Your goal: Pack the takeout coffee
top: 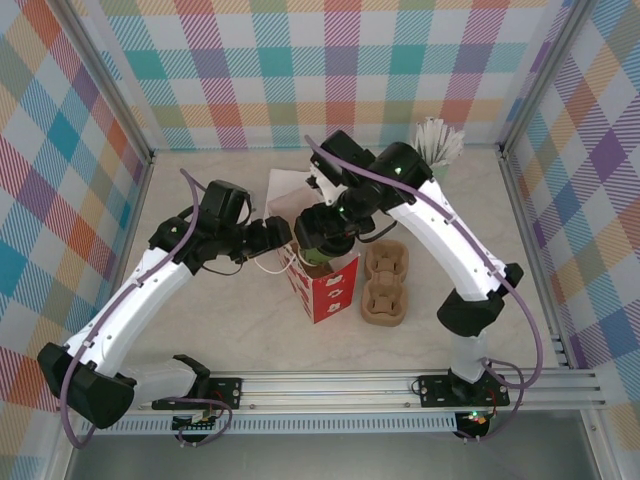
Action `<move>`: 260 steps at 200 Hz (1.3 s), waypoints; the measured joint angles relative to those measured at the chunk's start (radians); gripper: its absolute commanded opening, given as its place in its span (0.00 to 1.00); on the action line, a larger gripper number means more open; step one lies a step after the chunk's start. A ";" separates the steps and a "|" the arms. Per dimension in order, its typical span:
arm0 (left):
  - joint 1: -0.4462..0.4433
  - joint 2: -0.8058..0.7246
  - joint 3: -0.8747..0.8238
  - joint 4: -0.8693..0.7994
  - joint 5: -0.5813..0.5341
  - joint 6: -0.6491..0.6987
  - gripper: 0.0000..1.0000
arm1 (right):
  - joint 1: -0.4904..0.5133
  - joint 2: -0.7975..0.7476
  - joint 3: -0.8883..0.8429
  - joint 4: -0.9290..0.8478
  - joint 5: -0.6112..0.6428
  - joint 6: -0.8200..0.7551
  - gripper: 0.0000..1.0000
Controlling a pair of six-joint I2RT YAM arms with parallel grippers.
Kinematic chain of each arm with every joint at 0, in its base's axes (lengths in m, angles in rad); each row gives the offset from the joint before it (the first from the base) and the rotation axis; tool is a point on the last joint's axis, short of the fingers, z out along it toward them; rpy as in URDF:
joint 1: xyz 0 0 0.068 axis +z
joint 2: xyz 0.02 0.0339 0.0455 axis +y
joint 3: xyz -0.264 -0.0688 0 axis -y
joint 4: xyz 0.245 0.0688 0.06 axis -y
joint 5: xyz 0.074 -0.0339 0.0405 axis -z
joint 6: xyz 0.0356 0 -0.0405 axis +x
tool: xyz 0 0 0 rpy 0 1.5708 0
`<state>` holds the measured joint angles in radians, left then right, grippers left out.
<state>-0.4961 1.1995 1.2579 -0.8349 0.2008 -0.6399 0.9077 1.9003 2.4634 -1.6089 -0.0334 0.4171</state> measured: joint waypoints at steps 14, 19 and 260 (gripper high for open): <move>0.000 -0.006 -0.005 0.000 0.000 0.000 0.77 | 0.005 0.008 0.000 0.000 0.000 0.005 0.76; 0.000 -0.008 -0.006 0.000 0.000 -0.001 0.77 | 0.007 0.011 0.000 0.000 -0.001 0.006 0.76; -0.001 -0.077 -0.051 -0.027 -0.030 -0.004 0.77 | 0.017 0.153 -0.002 0.000 0.106 -0.004 0.78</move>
<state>-0.4969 1.1229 1.2072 -0.8619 0.1711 -0.6437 0.9245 2.0529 2.4619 -1.6089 0.0731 0.4133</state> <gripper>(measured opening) 0.767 0.840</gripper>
